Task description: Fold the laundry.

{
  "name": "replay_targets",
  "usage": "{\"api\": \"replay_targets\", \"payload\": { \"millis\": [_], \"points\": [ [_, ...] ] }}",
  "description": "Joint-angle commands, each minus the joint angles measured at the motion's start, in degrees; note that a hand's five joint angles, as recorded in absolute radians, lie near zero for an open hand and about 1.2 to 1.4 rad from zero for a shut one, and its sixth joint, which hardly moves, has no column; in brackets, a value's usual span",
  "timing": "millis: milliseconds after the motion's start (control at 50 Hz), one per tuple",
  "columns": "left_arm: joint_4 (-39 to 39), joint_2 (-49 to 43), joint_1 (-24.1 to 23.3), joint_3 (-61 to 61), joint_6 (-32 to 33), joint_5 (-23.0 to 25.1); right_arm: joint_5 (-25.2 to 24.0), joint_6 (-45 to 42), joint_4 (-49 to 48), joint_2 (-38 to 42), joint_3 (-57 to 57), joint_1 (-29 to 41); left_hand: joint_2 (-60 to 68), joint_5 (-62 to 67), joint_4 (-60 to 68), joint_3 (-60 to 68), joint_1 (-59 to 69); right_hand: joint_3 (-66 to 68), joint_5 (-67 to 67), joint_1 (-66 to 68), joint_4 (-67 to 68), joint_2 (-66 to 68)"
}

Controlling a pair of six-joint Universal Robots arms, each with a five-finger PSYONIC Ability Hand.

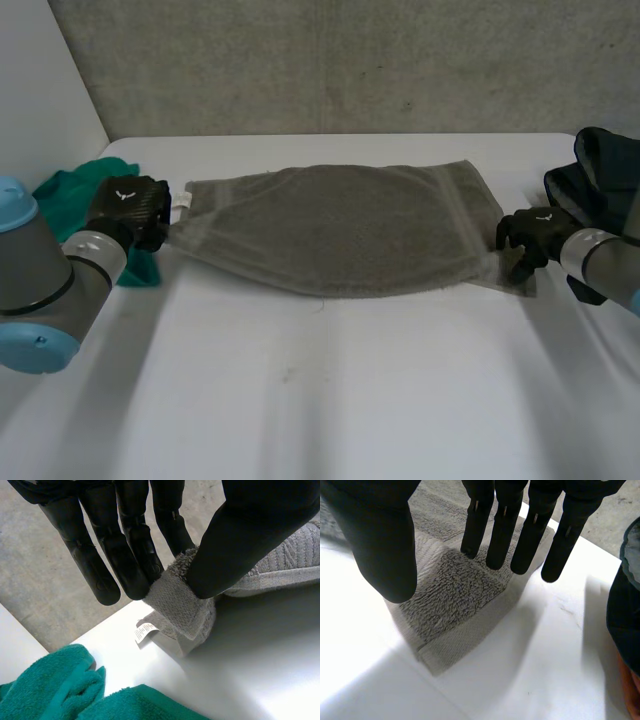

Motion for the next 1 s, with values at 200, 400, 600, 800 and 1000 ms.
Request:
{"api": "replay_targets", "payload": {
  "millis": [200,400,600,800,1000],
  "points": [
    [0.32,0.28,1.54,-1.12,-1.58,0.91,-2.58,-14.44,-4.34,-1.17,7.15,-1.51,11.37,13.24,11.28,11.62,16.14,2.59,4.23,2.04,2.84,2.0],
    [0.5,0.27,1.98,-1.21,-1.66,0.91,-2.23,-14.08,-9.44,0.94,6.45,0.07,11.37,13.24,11.28,11.62,16.14,8.81,10.45,8.26,9.06,8.22],
    [-0.99,2.29,1.89,-2.96,-1.32,0.91,-1.44,-13.47,-11.91,1.21,5.92,0.95,11.37,13.24,11.28,11.62,16.14,42.15,43.79,41.6,42.4,41.56],
    [-16.71,11.78,4.35,-9.73,7.9,1.52,0.4,-20.48,-1.38,-9.94,12.24,-1.77,11.37,13.24,11.28,11.62,16.14,42.15,43.79,41.6,42.4,41.56],
    [-41.69,21.02,10.06,-18.78,24.87,4.85,4.97,-36.84,24.55,-18.92,19.19,-7.14,11.37,13.24,11.28,11.62,16.14,42.15,43.79,41.6,42.4,41.56]
  ]
}}
